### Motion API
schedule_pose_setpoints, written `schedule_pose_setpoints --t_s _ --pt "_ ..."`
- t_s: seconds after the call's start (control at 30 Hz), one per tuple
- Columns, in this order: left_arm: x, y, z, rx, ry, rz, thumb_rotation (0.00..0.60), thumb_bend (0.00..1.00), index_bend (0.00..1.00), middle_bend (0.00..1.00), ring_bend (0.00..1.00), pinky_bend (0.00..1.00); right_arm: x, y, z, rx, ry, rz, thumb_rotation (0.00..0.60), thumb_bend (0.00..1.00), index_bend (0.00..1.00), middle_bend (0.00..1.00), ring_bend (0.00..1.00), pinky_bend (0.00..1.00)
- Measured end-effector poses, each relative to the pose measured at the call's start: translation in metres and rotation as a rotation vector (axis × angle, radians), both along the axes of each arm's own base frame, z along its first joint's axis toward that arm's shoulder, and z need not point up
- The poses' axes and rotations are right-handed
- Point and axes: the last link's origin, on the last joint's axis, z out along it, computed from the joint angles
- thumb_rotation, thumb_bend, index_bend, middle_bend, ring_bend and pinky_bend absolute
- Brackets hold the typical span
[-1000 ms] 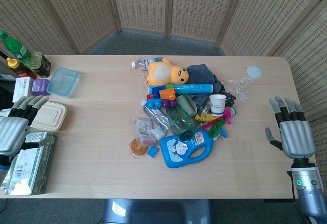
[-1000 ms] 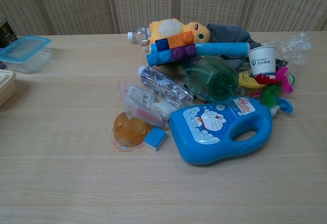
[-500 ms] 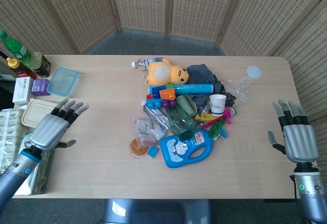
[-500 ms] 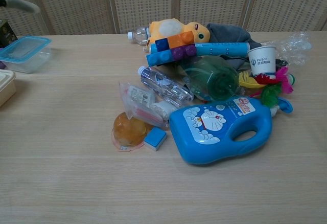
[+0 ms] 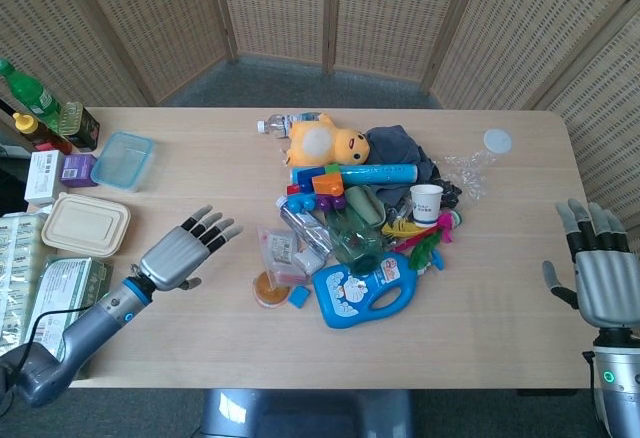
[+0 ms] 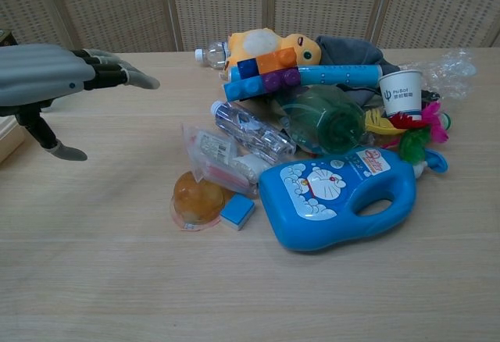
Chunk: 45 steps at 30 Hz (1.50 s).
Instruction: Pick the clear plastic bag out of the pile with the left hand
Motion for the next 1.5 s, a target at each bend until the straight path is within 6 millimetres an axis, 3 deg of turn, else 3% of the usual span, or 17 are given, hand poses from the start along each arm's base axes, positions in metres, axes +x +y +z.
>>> schedule_pose_setpoints --t_s 0.37,0.77,1.0,1.33,1.5 --pt "0.0 0.019 -0.043 -0.047 -0.042 0.041 0.6 0.21 0.0 0.0 0.0 0.0 0.001 0.003 0.001 -0.005 0.003 -0.008 0.531 0.4 0.0 0.0 0.0 0.0" --pt "0.018 0.042 -0.086 -0.087 -0.058 0.035 0.6 0.21 0.0 0.02 0.0 0.0 -0.003 0.01 0.008 -0.027 0.007 -0.029 0.53 0.4 0.0 0.0 0.0 0.0" --pt "0.026 0.048 -0.105 -0.104 -0.075 0.033 0.6 0.24 0.13 0.14 0.0 0.0 -0.007 0.014 0.011 -0.034 0.007 -0.04 0.533 0.4 0.0 0.0 0.0 0.0" --pt "0.038 0.053 -0.128 -0.079 -0.123 0.025 0.6 0.46 0.47 0.49 0.42 0.01 -0.006 0.015 0.011 -0.032 0.001 -0.036 0.528 0.4 0.0 0.0 0.0 0.0" --pt "0.044 0.055 -0.134 -0.051 -0.166 0.013 0.6 0.5 0.56 0.57 0.52 0.13 -0.005 0.017 0.012 -0.033 -0.003 -0.036 0.531 0.4 0.0 0.0 0.0 0.0"
